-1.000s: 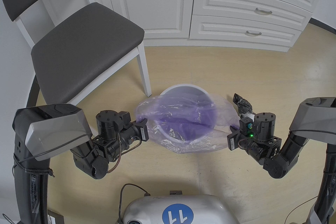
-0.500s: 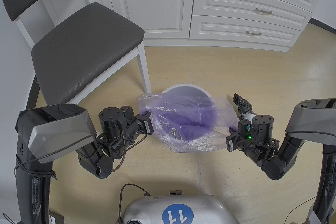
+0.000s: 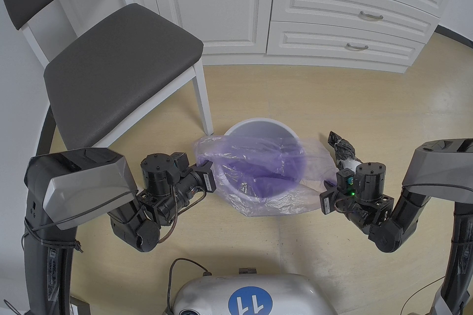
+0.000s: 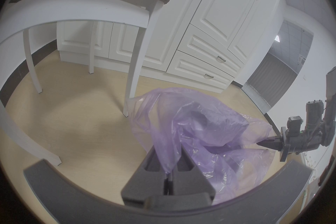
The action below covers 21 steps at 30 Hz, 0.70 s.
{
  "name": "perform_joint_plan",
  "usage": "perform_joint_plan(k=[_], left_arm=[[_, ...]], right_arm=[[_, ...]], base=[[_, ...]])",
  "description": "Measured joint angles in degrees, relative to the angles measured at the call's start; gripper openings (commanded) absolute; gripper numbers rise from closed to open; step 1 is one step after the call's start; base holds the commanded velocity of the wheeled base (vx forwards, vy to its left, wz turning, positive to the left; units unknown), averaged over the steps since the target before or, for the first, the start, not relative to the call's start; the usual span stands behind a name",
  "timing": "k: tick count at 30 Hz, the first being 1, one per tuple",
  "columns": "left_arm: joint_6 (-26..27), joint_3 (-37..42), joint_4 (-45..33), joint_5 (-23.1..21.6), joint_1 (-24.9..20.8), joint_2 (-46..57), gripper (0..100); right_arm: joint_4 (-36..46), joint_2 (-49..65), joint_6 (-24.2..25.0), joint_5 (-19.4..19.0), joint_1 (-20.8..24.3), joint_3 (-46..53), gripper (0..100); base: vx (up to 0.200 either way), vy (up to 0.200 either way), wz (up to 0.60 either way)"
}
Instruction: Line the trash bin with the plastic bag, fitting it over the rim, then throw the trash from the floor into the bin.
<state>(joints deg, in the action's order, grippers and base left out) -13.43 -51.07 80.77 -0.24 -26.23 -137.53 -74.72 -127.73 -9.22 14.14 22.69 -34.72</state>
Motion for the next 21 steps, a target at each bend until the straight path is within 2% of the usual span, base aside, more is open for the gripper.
perform_joint_plan(k=[21], left_arm=[[0.09,-2.18,-0.04,0.06,0.79,-2.99,0]], right_arm=[[0.11,-2.1,-0.83,0.09,-0.87,0.02,0]], base=[[0.0,0.0,0.0]])
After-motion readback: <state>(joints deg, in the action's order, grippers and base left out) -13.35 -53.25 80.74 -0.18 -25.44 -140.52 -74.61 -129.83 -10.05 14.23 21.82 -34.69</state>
